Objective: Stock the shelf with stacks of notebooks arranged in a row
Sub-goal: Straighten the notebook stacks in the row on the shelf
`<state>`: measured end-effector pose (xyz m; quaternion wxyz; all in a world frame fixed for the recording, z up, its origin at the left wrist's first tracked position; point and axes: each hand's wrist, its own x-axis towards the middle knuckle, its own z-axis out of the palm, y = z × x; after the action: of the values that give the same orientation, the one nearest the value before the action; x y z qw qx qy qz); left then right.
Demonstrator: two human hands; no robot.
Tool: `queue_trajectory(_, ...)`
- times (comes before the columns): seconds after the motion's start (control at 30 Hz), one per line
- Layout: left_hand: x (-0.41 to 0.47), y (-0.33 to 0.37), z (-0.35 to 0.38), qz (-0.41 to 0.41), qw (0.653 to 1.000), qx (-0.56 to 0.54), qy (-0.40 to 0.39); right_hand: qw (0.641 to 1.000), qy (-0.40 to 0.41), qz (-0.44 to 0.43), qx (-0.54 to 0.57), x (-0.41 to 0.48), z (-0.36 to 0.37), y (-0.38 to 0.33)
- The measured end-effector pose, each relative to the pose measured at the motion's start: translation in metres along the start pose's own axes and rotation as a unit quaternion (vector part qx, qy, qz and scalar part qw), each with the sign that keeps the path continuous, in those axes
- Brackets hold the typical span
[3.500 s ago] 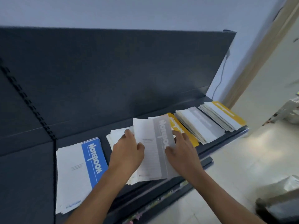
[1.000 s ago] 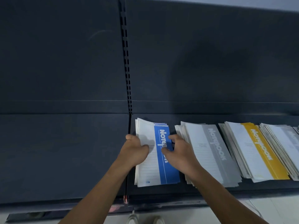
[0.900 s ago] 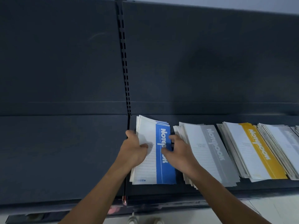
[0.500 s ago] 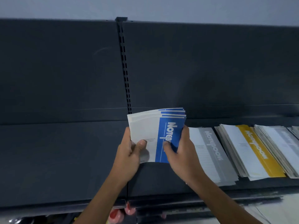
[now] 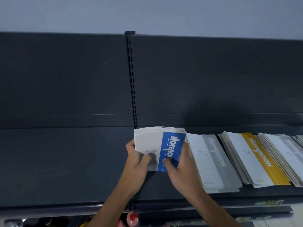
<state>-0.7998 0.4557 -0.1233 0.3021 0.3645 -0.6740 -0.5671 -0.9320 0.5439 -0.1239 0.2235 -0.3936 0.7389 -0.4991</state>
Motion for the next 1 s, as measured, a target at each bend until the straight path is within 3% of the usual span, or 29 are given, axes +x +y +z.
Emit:
queue_trajectory(0.23,0.013,-0.014,-0.004,0.049,0.969,0.237,0.054,0.996,0.034,0.025,-0.083,0.007,0.004,0.013)
queue_trajectory(0.33,0.024,-0.008,-0.008,0.016,0.948,0.309,0.077,0.99,0.023,0.039,-0.13,0.022,-0.003,0.013)
queue_trajectory(0.47,0.039,-0.012,-0.014,-0.098,0.947,0.295,0.079,0.98,-0.012,0.082,-0.182,0.043,-0.009,0.013)
queue_trajectory(0.57,0.041,-0.021,-0.013,-0.141,0.939,0.308,0.057,0.966,-0.049,0.102,-0.232,0.053,-0.004,0.022)
queue_trajectory(1.0,0.05,-0.037,-0.002,-0.142,0.918,0.37,0.028,0.93,-0.075,0.103,-0.345,0.062,0.008,0.036)
